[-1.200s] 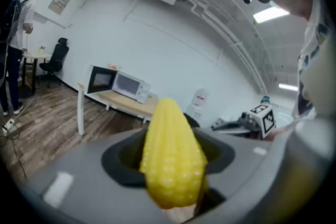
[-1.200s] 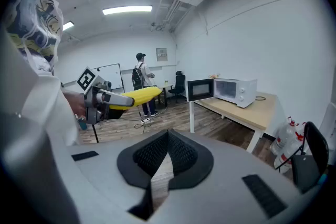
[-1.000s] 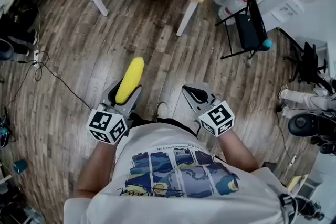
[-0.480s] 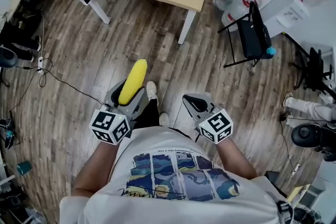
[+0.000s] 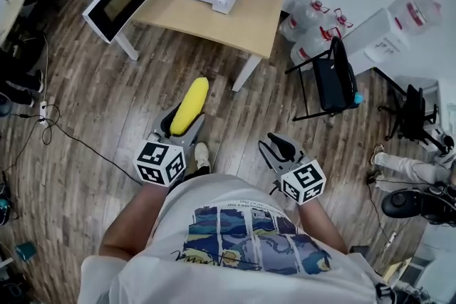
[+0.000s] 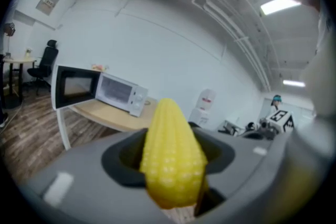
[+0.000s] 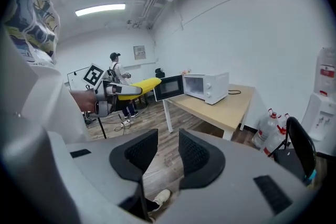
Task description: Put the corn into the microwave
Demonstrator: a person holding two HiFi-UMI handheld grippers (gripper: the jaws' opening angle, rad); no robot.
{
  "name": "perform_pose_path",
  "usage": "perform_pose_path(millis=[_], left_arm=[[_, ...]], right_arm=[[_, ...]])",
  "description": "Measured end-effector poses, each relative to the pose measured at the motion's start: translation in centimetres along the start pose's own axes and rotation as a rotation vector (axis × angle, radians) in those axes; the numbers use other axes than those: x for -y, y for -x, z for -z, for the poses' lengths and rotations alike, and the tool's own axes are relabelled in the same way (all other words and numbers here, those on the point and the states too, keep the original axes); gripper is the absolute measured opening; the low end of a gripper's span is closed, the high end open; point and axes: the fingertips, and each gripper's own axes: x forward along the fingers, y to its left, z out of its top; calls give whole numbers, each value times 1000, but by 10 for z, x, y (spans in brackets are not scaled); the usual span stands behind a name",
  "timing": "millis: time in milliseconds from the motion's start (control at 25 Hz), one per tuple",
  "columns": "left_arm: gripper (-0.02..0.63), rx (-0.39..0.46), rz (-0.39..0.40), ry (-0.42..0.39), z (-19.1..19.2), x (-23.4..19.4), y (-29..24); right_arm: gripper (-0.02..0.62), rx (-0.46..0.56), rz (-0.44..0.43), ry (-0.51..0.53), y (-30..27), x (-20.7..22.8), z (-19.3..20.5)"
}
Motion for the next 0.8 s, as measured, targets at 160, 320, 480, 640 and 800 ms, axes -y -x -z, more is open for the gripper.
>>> perform_pose_path(millis=[160,320,480,640,800], left_arm=[[255,27,-2,-11,-26,-38,-30],[255,19,-42,3,-35,-70,-54],[255,19,-82,16,-45,-101,-79],[255,22,-139,26,-58,-128,-113],[255,27,-208,24,-76,-152,-153]], right_arm=[[105,24,4,-12,-36,21,-32],[100,23,-13,-11,-64,34,-53],[100,25,-38,2,-91,61,-75],[100,13,-88,8,-121,97,-91],[99,18,-149,40,-151,142,-120]])
